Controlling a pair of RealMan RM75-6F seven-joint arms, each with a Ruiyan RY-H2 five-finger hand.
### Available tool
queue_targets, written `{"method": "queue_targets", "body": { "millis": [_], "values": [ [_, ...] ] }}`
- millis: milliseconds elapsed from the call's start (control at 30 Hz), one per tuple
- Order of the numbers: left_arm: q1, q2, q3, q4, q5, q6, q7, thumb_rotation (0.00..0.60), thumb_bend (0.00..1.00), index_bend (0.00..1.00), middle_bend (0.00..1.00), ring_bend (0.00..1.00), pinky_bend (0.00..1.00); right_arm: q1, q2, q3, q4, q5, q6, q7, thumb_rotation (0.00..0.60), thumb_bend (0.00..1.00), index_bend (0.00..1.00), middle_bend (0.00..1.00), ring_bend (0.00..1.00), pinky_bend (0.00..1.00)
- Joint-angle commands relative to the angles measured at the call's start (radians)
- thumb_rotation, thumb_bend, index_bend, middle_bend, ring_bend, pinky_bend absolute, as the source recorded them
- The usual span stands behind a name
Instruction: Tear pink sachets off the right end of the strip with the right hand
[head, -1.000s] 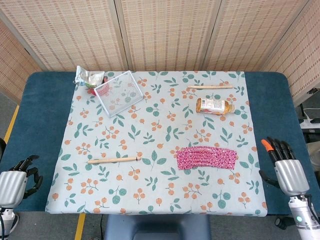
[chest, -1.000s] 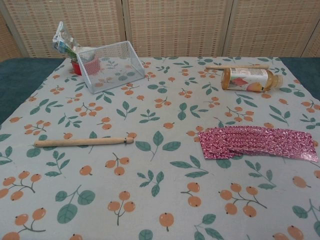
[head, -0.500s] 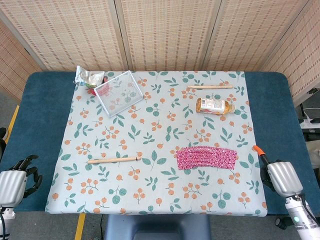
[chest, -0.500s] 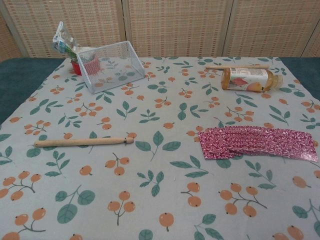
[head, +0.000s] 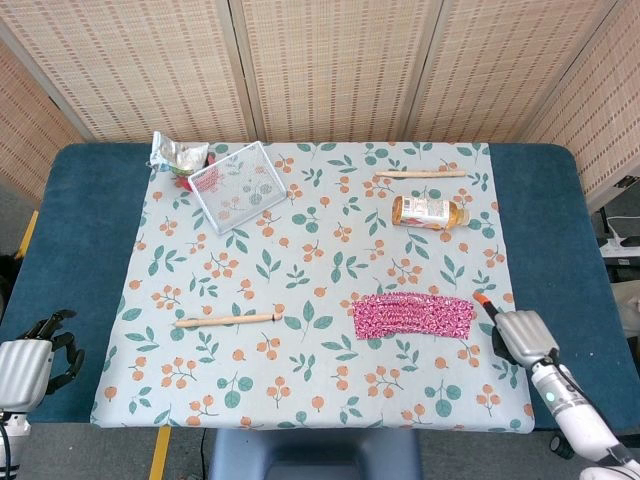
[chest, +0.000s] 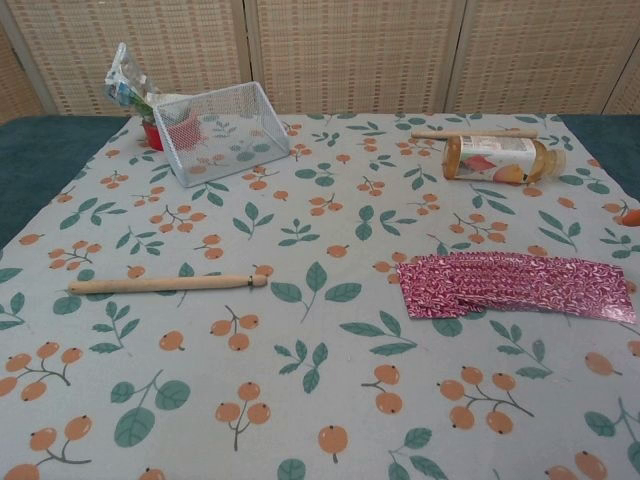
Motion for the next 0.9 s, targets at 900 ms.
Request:
{"method": "queue_targets", "body": {
  "millis": [900],
  "values": [
    [-0.005, -0.001, -0.003, 0.002, -0.019, -0.019, 0.000, 0.600, 0.40, 0.02, 0.26, 0.34, 0.60, 0.057, -0.079, -0.090, 0.014, 0.112, -0.033, -0.121, 0.600, 0.97, 0.08, 0.88, 0.79, 0.67]
  ]
}}
